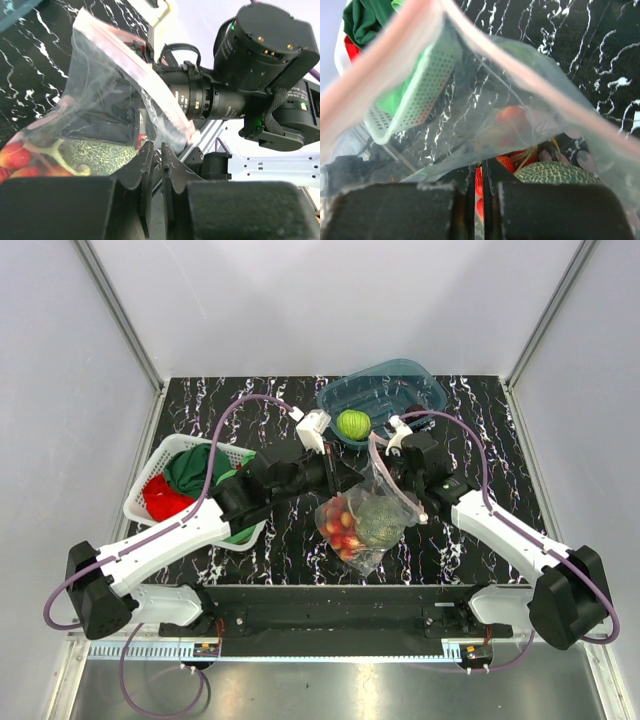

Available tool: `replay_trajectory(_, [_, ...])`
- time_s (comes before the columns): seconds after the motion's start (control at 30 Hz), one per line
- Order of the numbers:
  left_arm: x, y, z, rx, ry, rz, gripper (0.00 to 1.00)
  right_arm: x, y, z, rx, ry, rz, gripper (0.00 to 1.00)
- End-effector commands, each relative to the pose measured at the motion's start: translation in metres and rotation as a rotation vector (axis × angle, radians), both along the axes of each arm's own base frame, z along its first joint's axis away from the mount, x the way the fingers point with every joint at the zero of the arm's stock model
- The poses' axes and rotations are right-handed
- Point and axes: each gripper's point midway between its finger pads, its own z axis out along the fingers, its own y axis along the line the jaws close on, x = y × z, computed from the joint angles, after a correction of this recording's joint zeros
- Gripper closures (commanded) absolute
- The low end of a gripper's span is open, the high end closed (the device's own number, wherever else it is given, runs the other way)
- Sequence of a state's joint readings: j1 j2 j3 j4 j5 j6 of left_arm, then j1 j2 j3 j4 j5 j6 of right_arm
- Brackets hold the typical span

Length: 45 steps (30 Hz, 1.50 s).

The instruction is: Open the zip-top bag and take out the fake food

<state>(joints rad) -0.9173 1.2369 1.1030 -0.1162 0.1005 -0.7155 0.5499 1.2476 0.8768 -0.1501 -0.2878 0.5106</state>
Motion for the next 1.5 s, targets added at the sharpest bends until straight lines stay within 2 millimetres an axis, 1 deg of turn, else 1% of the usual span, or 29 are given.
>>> replay_trajectory(0.0, [0.002, 0.002, 0.014, -0.047, -0.016, 0.029, 1.0, 0.006, 0.002, 0.031, 0.02, -0.049, -0.011, 1.0])
replay_trajectory(0.1, [0.001, 0.004, 0.02, -0.056, -0.025, 0.028, 1.0, 0.005, -0.003, 0.039, 0.009, -0.066, -0.021, 1.0])
replay_trajectory(0.13, [0.0, 0.002, 0.022, -0.065, -0.022, 0.023, 0.83, 0.004, -0.003, 0.04, 0.01, -0.066, -0.018, 1.0])
replay_trajectory(0.17, [0.001, -0.001, 0.023, -0.075, -0.023, 0.018, 0.7, 0.004, -0.003, 0.041, 0.011, -0.065, -0.017, 1.0])
replay_trajectory(0.2, [0.0, -0.004, 0.028, -0.09, -0.026, 0.002, 0.63, 0.002, -0.001, 0.042, 0.019, -0.061, -0.008, 1.0])
replay_trajectory(0.23, [0.0, -0.007, 0.029, -0.096, -0.027, -0.009, 0.59, 0.002, 0.0, 0.041, 0.02, -0.054, -0.005, 1.0])
replay_trajectory(0.27, [0.002, -0.013, 0.024, -0.085, -0.017, -0.016, 0.5, 0.002, 0.0, 0.04, 0.022, -0.054, -0.006, 1.0])
replay_trajectory(0.3, [0.004, -0.016, 0.03, -0.093, -0.023, -0.016, 0.48, 0.001, 0.0, 0.041, 0.027, -0.051, -0.004, 1.0])
replay_trajectory(0.33, [0.005, -0.019, 0.031, -0.09, -0.026, -0.023, 0.47, 0.001, 0.001, 0.04, 0.028, -0.048, -0.003, 1.0])
replay_trajectory(0.43, [0.015, -0.028, 0.027, -0.063, -0.017, -0.013, 0.47, -0.001, 0.001, 0.04, 0.031, -0.046, 0.002, 1.0])
replay_trajectory(0.47, [0.018, -0.031, 0.018, -0.036, 0.0, -0.007, 0.47, -0.001, 0.001, 0.04, 0.033, -0.046, 0.003, 1.0])
replay_trajectory(0.5, [0.02, -0.034, 0.024, -0.04, -0.01, -0.005, 0.48, -0.002, 0.001, 0.041, 0.036, -0.048, 0.005, 1.0])
replay_trajectory(0.57, [0.024, -0.039, 0.025, -0.037, -0.011, -0.008, 0.5, -0.002, 0.001, 0.043, 0.037, -0.054, 0.005, 1.0])
replay_trajectory(0.67, [0.027, -0.041, 0.022, -0.025, -0.004, -0.007, 0.62, -0.002, 0.001, 0.042, 0.036, -0.054, 0.007, 1.0])
replay_trajectory(0.7, [0.027, -0.041, 0.023, -0.026, -0.004, -0.004, 0.71, -0.001, 0.0, 0.041, 0.034, -0.053, 0.006, 1.0])
replay_trajectory(0.8, [0.025, -0.04, 0.022, -0.025, -0.003, -0.007, 0.81, -0.002, 0.001, 0.038, 0.03, -0.048, 0.008, 1.0])
replay_trajectory(0.87, [0.025, -0.038, 0.022, -0.024, -0.001, -0.002, 0.93, -0.003, 0.0, 0.036, 0.028, -0.046, 0.008, 1.0])
replay_trajectory(0.93, [0.024, -0.034, 0.025, -0.027, -0.005, 0.007, 1.0, -0.003, 0.0, 0.035, 0.027, -0.045, 0.008, 1.0])
replay_trajectory(1.0, [0.024, -0.031, 0.021, -0.018, -0.004, 0.017, 1.0, -0.001, -0.002, 0.034, 0.019, -0.051, -0.002, 1.0])
replay_trajectory(1.03, [0.022, -0.027, 0.026, -0.027, -0.011, 0.019, 1.0, -0.001, -0.002, 0.034, 0.014, -0.053, -0.004, 1.0])
replay_trajectory(1.1, [0.018, -0.024, 0.025, -0.025, -0.01, 0.014, 1.0, 0.001, -0.005, 0.031, -0.001, -0.056, -0.014, 1.0])
replay_trajectory(1.2, [0.015, -0.023, 0.026, -0.032, -0.012, 0.0, 0.99, 0.0, -0.002, 0.033, 0.013, -0.049, -0.003, 1.0])
replay_trajectory(1.23, [0.015, -0.024, 0.027, -0.035, -0.01, -0.004, 0.95, 0.0, 0.0, 0.035, 0.02, -0.051, 0.003, 1.0])
replay_trajectory(1.27, [0.014, -0.026, 0.027, -0.039, -0.006, -0.009, 0.76, -0.001, 0.002, 0.035, 0.029, -0.042, 0.01, 1.0])
replay_trajectory(1.3, [0.014, -0.027, 0.025, -0.043, 0.002, -0.013, 0.69, -0.002, 0.003, 0.036, 0.034, -0.043, 0.014, 1.0])
replay_trajectory(1.37, [0.011, -0.033, 0.027, -0.06, 0.0, -0.039, 0.58, -0.001, 0.002, 0.036, 0.034, -0.043, 0.01, 1.0])
replay_trajectory(1.43, [0.009, -0.036, 0.028, -0.059, -0.002, -0.046, 0.53, -0.002, 0.001, 0.034, 0.03, -0.036, 0.009, 1.0])
replay_trajectory(1.47, [0.007, -0.038, 0.029, -0.055, -0.013, -0.042, 0.52, -0.003, 0.002, 0.035, 0.032, -0.035, 0.012, 1.0])
